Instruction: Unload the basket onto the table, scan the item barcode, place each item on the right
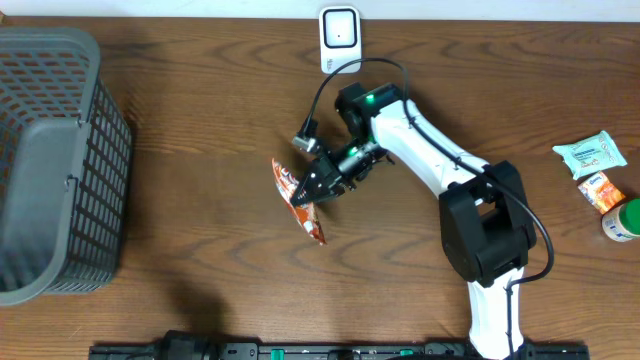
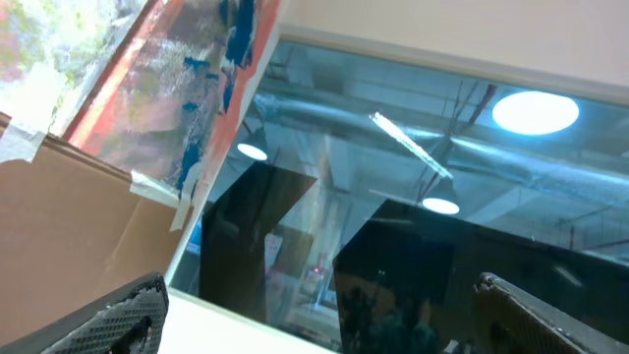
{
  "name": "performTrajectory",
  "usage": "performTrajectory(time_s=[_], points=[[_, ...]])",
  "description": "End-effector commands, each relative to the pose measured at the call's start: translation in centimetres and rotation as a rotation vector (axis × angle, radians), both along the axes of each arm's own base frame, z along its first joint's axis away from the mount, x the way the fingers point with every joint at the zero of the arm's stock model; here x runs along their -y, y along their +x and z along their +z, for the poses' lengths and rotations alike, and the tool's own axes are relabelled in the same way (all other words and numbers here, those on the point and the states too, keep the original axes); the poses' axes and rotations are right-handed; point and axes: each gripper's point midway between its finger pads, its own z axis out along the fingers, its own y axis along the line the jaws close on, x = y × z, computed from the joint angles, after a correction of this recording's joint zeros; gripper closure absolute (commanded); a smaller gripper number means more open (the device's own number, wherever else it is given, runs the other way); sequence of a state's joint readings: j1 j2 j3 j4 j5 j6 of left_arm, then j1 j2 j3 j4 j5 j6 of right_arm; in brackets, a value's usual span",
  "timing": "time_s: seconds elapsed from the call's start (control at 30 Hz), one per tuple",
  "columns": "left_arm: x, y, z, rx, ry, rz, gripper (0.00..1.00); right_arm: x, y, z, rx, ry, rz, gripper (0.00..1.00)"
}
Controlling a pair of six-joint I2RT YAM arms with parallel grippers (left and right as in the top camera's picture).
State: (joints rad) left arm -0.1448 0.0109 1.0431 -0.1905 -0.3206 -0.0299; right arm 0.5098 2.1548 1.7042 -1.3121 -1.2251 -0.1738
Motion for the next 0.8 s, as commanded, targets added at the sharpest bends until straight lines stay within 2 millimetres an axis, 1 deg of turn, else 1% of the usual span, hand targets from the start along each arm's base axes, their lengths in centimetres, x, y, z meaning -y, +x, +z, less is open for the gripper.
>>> performTrajectory(time_s=[0.0, 0.2, 0.27, 0.43, 0.57, 0.67, 0.73, 0.77], points=[[-0.1, -0.2, -0.2, -0.001, -0.01, 0.002, 0.02, -0.1, 0.0, 2.3, 0.013, 0.153, -0.012, 0.99], [-0.1, -0.1, -0.3, -0.002, -0.01, 0.002, 0.02, -0.3, -0.9, 2.5, -0.016, 0.226, -0.01, 0.99], [-0.1, -0.1, -0.3, -0.004, -0.01, 0.002, 0.02, -0.4, -1.5, 2.0, -0.032, 0.221, -0.005, 0.99], [-0.1, 0.0, -0.3, -0.006, -0.01, 0.002, 0.02, -0.3, -3.9, -0.6, -0.104, 0.217, 0.006, 0.99], [-0.1, 0.0, -0.4, -0.006, -0.01, 0.002, 0.02, 0.4, -5.4, -3.4, -0.141, 0.243, -0.01, 0.99], [-0.1, 0.0, -0.4, -0.006, -0.01, 0.002, 0.02, 1.1, -6.0, -5.8, -0.184, 0.215, -0.032, 0.99], [-0.1, 0.0, -0.4, -0.006, -0.01, 0.002, 0.02, 1.3, -6.2, -6.9, -0.203, 0.203, -0.045, 0.99], [-0.1, 0.0, -0.4, -0.006, -0.01, 0.002, 0.02, 1.3, -6.2, -7.2, -0.208, 0.214, -0.049, 0.99]])
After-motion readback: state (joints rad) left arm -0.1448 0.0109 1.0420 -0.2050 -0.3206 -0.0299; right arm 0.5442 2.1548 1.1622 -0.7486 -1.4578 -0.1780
